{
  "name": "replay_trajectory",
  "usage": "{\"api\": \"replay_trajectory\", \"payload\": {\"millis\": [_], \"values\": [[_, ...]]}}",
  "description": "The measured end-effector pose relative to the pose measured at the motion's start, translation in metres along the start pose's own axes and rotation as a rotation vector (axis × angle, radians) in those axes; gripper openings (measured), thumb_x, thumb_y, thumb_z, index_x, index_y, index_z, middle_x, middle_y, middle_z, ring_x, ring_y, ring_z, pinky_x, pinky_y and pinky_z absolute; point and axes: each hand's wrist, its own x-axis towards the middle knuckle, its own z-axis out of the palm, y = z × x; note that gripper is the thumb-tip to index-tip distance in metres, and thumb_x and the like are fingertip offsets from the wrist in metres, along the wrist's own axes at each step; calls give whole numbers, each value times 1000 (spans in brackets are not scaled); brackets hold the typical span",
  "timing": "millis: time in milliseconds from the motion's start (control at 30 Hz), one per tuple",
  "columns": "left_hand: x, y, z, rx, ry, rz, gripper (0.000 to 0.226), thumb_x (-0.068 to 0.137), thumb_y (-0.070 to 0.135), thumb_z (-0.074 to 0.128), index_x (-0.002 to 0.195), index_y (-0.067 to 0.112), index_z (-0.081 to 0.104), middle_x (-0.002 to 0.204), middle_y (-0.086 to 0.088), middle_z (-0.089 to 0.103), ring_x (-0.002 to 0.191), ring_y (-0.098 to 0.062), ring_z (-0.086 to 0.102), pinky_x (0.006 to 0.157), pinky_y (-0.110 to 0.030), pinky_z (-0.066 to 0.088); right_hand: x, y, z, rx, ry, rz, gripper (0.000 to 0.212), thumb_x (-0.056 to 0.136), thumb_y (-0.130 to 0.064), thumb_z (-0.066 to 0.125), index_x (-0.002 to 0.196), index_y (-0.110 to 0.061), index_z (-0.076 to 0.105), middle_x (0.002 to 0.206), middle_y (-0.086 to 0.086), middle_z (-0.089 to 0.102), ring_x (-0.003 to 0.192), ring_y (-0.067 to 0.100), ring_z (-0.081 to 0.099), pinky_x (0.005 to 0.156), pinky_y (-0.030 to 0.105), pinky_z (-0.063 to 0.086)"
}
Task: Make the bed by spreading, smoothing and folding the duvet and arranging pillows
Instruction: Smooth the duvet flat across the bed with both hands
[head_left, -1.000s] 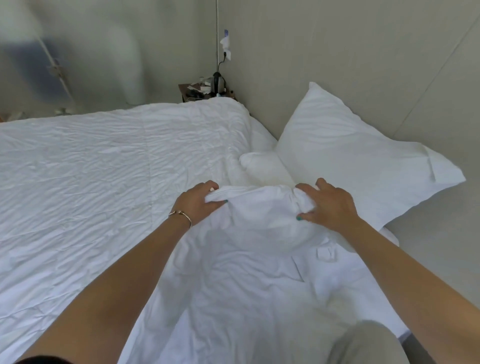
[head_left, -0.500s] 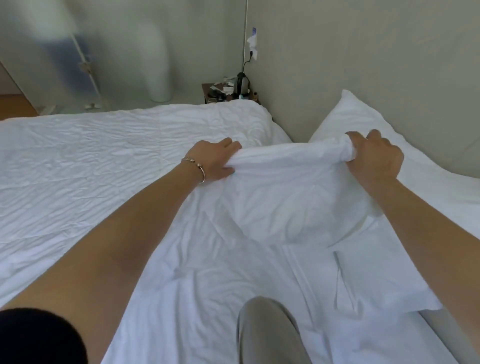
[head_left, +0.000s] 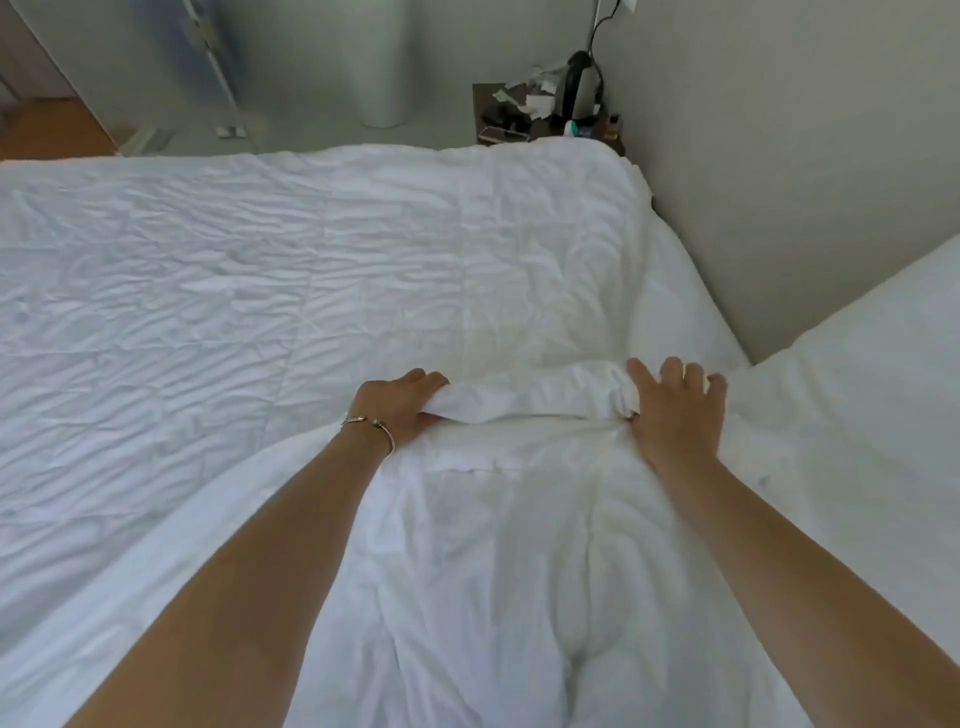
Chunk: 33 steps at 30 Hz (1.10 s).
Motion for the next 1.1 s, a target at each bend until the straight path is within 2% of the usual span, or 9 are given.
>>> {"api": "replay_trajectory", "payload": {"millis": [133,367,567,733,800,867,933,1000,1100], "values": [[-3,13,31,-69,-62,-23,45,92,47,49,135,38,38,128,16,52,115,-14,55,72,-27,40,-7,21,78,226,-126,30,48,86,-50,59,131,-35,53,114,8,53,98,33,50,79,40,38],[-20,8,17,-296,-173,-227,42,95,29,46,132,45,40,131,17,49,118,-14,52,85,-32,43,-10,13,85,217,-148,16,43,86,-41,63,127,-32,58,114,14,54,99,36,49,83,45,36],[-41,-5,31,-293,-114,-274,46,95,33,52,138,38,37,132,10,50,118,-19,50,93,-31,38,-6,5,75,117,-210,4,42,87,-43,57,128,-38,54,115,10,52,101,33,48,85,42,35],[-73,-28,44,-287,-78,-215,61,95,32,52,147,43,21,140,11,41,121,-18,47,100,-28,34,-9,-5,73,-48,-228,4,33,90,-32,50,122,-31,56,109,10,50,97,32,47,86,42,37],[-87,-38,48,-324,-48,-178,68,94,25,52,148,45,15,143,12,38,122,-17,46,103,-29,34,-8,-15,63,-129,-268,23,43,92,-34,47,135,-35,44,126,9,43,113,32,42,103,47,29],[-101,-47,54,-398,-5,-160,72,94,18,51,148,47,13,147,12,33,128,-16,41,109,-32,30,-7,-29,46,-95,-278,129,65,91,-38,51,148,-35,21,148,10,21,132,35,25,116,55,8],[-111,-57,60,-395,-8,-129,76,95,17,50,147,50,5,153,10,25,137,-15,31,116,-37,23,-14,-51,20,129,-115,175,74,88,-31,58,150,-32,18,153,12,10,137,38,16,113,63,0],[-120,-68,66,-287,-72,-118,82,96,21,49,142,54,-11,158,10,12,143,-14,22,119,-45,14,-25,-81,-4,259,-38,62,77,86,-39,60,150,-37,17,157,11,5,140,39,12,110,67,0],[-135,-88,70,-84,-163,-155,98,93,29,53,136,52,-32,159,7,1,145,-17,16,116,-55,8,-23,-118,-19,127,-226,-115,97,77,-72,53,146,-53,-13,159,0,-18,145,40,-5,108,69,-4]]}}
